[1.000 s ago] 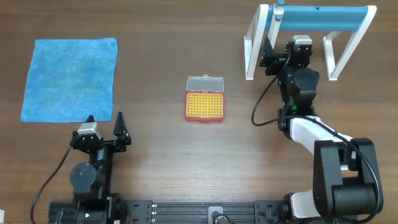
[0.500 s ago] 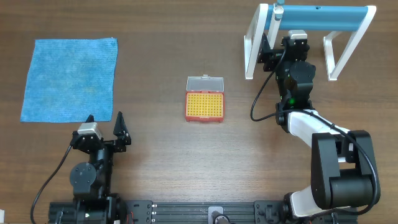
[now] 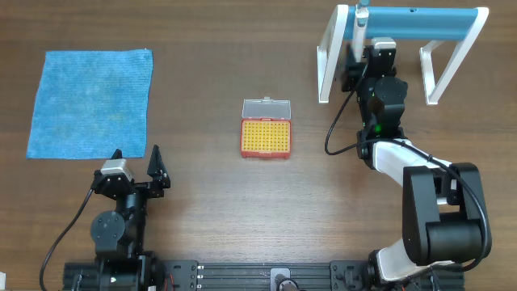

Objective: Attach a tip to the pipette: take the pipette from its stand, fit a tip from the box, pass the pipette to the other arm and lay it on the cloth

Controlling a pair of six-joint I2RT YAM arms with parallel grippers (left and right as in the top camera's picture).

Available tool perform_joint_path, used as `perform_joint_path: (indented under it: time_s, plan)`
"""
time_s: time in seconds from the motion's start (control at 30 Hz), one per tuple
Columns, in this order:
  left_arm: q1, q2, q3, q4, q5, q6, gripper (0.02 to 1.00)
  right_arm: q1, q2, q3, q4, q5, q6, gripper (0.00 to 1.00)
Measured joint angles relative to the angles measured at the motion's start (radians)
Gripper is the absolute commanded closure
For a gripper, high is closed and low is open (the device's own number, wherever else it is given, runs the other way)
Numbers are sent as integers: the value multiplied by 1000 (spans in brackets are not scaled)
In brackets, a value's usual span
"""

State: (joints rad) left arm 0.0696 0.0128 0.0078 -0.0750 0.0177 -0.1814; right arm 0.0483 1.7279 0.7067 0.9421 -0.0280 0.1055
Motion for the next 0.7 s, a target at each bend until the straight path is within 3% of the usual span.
perform_joint_path:
  time_s: [0.7]
  plan:
    - [0, 0, 0, 0, 0, 0, 194, 16, -109, 0, -79, 0, -5, 921]
